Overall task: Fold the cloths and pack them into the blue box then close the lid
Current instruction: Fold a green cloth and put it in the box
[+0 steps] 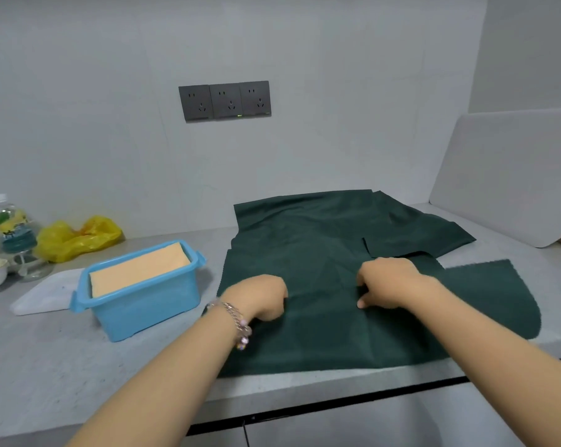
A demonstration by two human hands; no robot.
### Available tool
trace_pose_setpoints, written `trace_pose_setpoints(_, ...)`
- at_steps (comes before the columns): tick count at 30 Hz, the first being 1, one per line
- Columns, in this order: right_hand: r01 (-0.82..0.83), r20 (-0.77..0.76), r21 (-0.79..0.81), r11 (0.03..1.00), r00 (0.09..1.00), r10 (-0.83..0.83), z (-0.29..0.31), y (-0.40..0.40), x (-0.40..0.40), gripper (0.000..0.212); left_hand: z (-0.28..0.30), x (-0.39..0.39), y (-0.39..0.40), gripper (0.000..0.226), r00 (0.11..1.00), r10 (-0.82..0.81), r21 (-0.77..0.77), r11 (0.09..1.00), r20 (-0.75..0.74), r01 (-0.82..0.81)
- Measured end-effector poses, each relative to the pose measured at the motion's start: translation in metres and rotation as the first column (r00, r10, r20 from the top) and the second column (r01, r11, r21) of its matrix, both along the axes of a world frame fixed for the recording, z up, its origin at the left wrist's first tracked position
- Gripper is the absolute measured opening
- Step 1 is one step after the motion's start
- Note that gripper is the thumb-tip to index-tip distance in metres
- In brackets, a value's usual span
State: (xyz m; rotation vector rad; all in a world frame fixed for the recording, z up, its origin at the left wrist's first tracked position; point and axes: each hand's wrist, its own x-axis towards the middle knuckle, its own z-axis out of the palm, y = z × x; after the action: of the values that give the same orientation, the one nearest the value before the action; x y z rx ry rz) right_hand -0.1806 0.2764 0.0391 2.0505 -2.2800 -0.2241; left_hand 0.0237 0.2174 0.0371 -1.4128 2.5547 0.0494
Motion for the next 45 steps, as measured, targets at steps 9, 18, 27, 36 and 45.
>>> trace_pose_setpoints(9,-0.023,0.014,-0.381,0.924,0.999,0.031,-0.079,-0.072,-0.022,0.028,-0.068,-0.03,-0.045,0.026,0.952,0.13,-0.312,0.925,-0.278,-0.218)
trace_pose_setpoints(18,0.027,0.144,-0.511,0.859,0.988,0.055,-0.094,-0.09,-0.021,0.022,-0.076,-0.031,-0.075,0.021,0.892,0.107,-0.255,0.937,-0.439,-0.238)
trace_pose_setpoints(27,0.09,0.194,-0.536,0.839,0.981,0.018,-0.105,-0.092,-0.025,0.02,-0.079,-0.04,-0.083,0.027,0.877,0.176,-0.157,0.95,-0.448,-0.27)
trace_pose_setpoints(36,0.136,0.22,-0.52,0.843,0.975,-0.022,-0.107,-0.094,-0.021,0.024,-0.104,-0.055,-0.07,0.033,0.807,0.277,-0.215,0.872,-0.522,-0.439)
trace_pose_setpoints(45,0.132,0.187,-0.495,0.859,0.981,-0.042,-0.107,-0.092,-0.021,0.028,-0.1,-0.063,-0.06,0.045,0.771,-0.284,-0.256,0.953,-0.57,0.162)
